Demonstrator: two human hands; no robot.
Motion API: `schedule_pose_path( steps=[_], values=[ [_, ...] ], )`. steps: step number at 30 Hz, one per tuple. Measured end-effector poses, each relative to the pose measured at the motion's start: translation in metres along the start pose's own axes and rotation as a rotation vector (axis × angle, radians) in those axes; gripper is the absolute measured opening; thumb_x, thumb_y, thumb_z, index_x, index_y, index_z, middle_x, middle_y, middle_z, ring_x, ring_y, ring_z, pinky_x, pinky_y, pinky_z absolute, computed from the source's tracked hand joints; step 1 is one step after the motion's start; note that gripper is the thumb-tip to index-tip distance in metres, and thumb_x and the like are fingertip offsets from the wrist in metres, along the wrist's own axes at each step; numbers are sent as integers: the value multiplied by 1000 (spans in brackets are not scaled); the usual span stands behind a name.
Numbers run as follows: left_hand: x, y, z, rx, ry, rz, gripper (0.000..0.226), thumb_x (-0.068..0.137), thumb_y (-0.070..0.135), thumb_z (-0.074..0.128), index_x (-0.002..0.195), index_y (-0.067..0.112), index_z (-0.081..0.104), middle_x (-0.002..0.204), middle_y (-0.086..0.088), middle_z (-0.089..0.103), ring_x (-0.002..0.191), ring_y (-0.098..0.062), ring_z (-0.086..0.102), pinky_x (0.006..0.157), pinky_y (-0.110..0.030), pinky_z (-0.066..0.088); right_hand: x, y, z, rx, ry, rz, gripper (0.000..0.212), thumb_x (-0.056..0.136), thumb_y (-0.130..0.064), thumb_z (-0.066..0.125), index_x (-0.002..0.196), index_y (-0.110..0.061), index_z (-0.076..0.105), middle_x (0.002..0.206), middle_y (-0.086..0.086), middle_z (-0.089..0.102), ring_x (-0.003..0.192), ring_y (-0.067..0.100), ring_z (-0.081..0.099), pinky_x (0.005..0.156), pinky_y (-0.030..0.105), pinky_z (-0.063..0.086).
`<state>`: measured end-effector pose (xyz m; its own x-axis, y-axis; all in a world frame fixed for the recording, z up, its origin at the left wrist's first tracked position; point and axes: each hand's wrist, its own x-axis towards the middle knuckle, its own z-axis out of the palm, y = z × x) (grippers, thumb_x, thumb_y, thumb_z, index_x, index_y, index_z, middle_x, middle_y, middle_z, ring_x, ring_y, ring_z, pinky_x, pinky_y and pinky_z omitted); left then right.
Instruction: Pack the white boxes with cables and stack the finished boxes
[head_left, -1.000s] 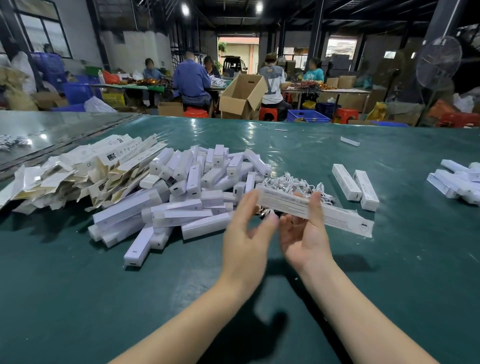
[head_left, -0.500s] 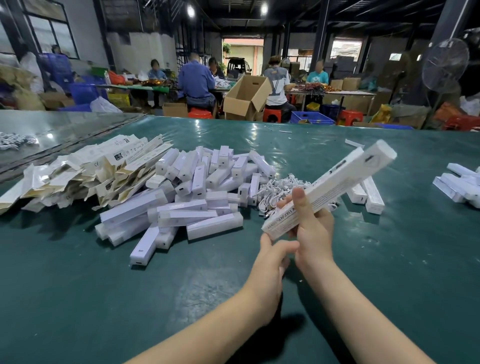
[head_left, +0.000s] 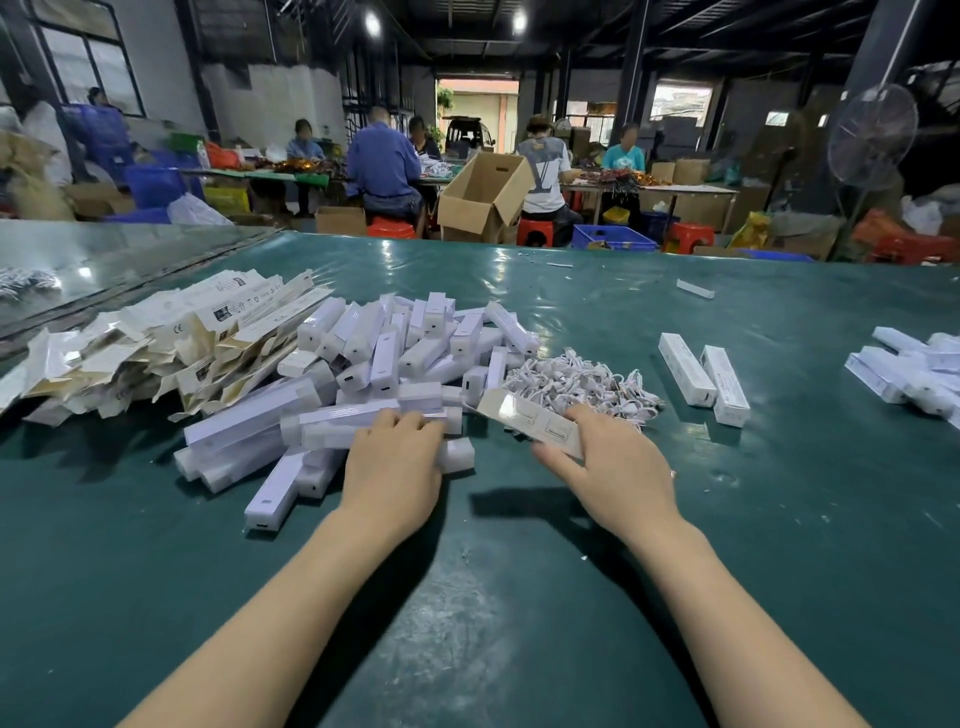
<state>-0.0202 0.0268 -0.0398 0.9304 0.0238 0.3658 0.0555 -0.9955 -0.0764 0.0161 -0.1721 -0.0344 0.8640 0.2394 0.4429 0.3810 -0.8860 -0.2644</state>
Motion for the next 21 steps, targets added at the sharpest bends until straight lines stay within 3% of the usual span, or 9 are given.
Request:
schedule_pose_path(
  steps=[3,6,8,11,14,18,21],
  values=[
    [1,-2,-2,-63,30,10,26,90,26,48,116,20,52,116,2,52,112,-24,42,80,-31,35,0,1,-3,-22,-57,-39,50,88,-60,34,113,-20,50,100,2,60,100,25,52,76,34,38],
    [3,-7,-16,-568,316,-94,16,87,20,58,102,14,54,100,-1,58,91,-21,52,73,-30,37,-1,3,-4,-16,-41,-81,38,89,-58,36,87,-22,47,83,-3,53,90,23,52,67,34,31],
    [7,-9,-31,-852,486,-212,16,85,17,62,92,19,48,86,7,55,75,-8,52,62,-18,35,-1,4,-4,-10,-8,-78,38,88,-58,38,81,-21,45,79,-5,52,86,21,52,66,34,29],
    [9,-7,-43,-1300,589,-382,22,86,16,61,84,26,42,84,12,49,70,7,51,65,-6,41,-1,5,-1,-40,-10,-84,41,88,-55,43,102,-19,57,90,0,57,93,22,51,77,34,34],
    [11,-4,-46,-1800,540,-504,16,90,10,56,87,20,44,90,3,49,85,-9,56,71,-25,57,-1,3,-1,-15,20,-109,41,88,-50,49,108,-16,58,92,3,55,93,25,49,79,35,33],
    [13,-6,-44,-1913,520,-536,10,91,7,53,96,9,45,90,-1,50,88,-19,56,65,-25,58,-2,1,-4,62,-48,-99,35,87,-46,52,103,-15,52,100,0,47,90,28,52,70,34,37],
    [13,-5,-42,-1887,509,-497,14,90,6,55,88,13,43,90,-3,50,91,-23,56,62,-26,58,-3,1,-3,36,-88,-151,29,86,-47,55,91,-21,43,97,-4,51,90,24,53,63,33,31]
  ],
)
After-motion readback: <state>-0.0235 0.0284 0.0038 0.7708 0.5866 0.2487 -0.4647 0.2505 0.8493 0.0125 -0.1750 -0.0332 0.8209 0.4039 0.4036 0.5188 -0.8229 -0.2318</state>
